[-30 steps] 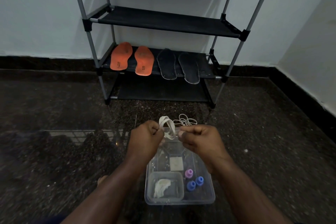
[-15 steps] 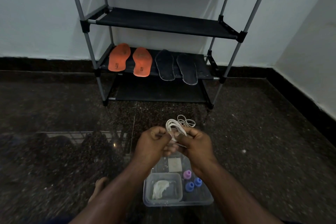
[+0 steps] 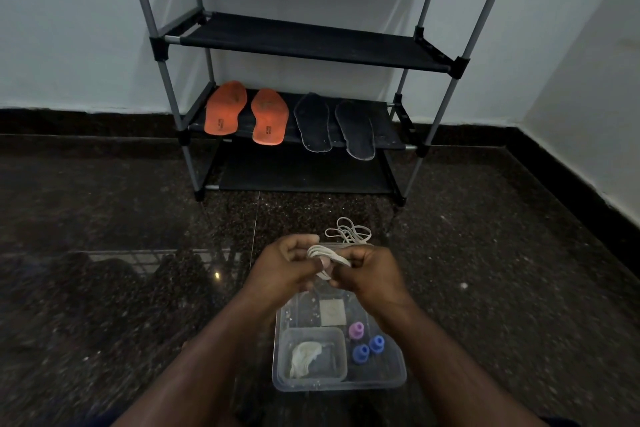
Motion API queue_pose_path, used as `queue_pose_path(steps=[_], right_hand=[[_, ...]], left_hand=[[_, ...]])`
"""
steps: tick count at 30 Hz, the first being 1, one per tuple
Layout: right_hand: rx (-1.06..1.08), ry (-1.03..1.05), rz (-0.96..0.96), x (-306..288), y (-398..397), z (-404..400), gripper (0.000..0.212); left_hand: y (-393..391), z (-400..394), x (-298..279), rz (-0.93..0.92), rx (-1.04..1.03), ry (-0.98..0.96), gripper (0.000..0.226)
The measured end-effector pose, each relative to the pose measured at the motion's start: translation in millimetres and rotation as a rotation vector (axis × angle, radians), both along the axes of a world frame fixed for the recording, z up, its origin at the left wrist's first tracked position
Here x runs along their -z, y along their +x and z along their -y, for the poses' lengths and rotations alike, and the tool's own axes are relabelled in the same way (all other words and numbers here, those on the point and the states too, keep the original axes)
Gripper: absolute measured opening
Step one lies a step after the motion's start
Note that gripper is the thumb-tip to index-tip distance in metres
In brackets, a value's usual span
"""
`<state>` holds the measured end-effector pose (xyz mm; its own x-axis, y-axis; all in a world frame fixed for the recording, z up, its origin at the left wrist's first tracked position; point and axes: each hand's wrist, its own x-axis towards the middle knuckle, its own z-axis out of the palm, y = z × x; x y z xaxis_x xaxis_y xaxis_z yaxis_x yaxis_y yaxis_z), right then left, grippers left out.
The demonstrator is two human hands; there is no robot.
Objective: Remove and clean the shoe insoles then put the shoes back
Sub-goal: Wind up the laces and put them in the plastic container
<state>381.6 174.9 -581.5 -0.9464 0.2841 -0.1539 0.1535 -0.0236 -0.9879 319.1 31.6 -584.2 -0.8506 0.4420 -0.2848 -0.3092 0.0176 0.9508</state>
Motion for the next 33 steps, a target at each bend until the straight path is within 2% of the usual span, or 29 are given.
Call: queue_pose_path(steps=[2, 7, 13, 22, 27, 33], right_hand=[[-0.004, -0.006, 0.019, 2.5, -0.3, -0.9, 0.014], [0.006, -0.191, 0.035, 2.6, -0.2, -4.8, 0.023], [0.113, -0.356, 0.034, 5.7, 0.4, -0.5, 0.024], [0.213, -0.306, -0.017, 5.4, -2.1, 2.4, 0.016], [0.188, -0.248, 0.029, 10.9, -7.8, 0.3, 0.016], [0.223, -0.181, 0.146, 36.8, -36.1, -9.5, 0.016]], left_hand=[[-1.8, 3.1, -1.3, 0.027, -0.028, 0.04, 0.026], [-1.6, 5.5, 1.5, 0.186, -0.082, 0.179, 0.018], [0.6, 1.6, 2.5, 0.226, -0.141, 0.221, 0.018], [-2.3, 2.4, 3.4, 0.267, -0.179, 0.246, 0.018], [-6.4, 8.1, 6.4, 0.267, -0.098, 0.134, 0.023], [-41.8, 23.9, 44.8, -0.017, -0.291, -0.32, 0.019]])
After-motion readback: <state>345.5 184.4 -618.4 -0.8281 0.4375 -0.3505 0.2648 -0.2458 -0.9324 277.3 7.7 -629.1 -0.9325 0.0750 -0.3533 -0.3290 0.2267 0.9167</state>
